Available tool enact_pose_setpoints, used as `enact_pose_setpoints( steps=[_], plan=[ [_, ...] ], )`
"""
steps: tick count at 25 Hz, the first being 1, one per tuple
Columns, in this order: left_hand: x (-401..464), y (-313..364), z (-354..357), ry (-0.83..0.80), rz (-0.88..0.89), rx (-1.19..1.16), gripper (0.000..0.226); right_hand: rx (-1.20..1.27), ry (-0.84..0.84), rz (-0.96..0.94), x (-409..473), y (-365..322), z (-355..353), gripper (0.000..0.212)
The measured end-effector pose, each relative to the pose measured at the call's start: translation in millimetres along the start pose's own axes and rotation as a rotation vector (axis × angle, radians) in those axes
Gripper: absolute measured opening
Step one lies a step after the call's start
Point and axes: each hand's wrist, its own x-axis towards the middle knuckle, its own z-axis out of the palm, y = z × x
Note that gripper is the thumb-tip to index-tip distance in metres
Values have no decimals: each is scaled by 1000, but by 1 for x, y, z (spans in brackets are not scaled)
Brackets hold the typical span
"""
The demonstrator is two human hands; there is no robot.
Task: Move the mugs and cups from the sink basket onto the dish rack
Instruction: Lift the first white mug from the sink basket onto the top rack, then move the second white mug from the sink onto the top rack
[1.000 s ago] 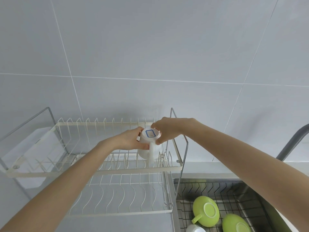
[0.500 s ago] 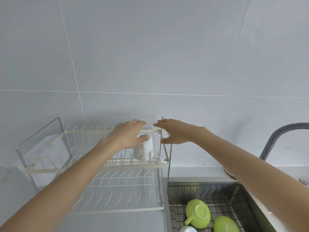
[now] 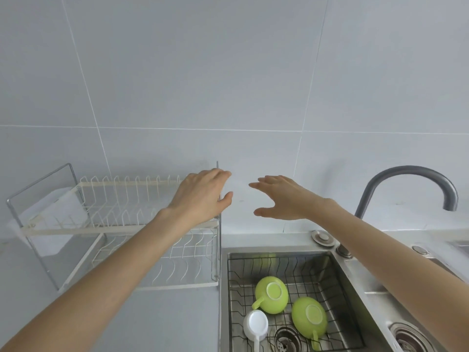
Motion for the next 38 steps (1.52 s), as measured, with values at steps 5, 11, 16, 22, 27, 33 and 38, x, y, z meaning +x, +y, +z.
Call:
enact_pose_setpoints(
  steps=[5, 11, 16, 22, 27, 33, 38],
  plan=[
    [-8, 39, 15, -29, -2, -77, 48, 52, -14, 41, -32, 27, 24, 64],
    [-22, 67, 52, -141, 4, -113, 49, 133, -82, 71, -60, 48, 65, 64],
    [-32, 77, 91, -269, -17, -167, 51, 214, -133, 104, -71, 56, 103, 65],
    [-50, 81, 142, -415, -78, -284, 50, 338, -190, 155, -73, 64, 150, 65],
    [-57, 82, 185, -537, -144, -414, 49, 415, -269, 194, -69, 67, 189, 65],
    [-64, 81, 242, -748, -279, -544, 49, 507, -425, 222, -54, 71, 251, 65],
    [-67, 81, 288, -861, -418, -624, 48, 611, -545, 266, -37, 70, 299, 64]
  ],
)
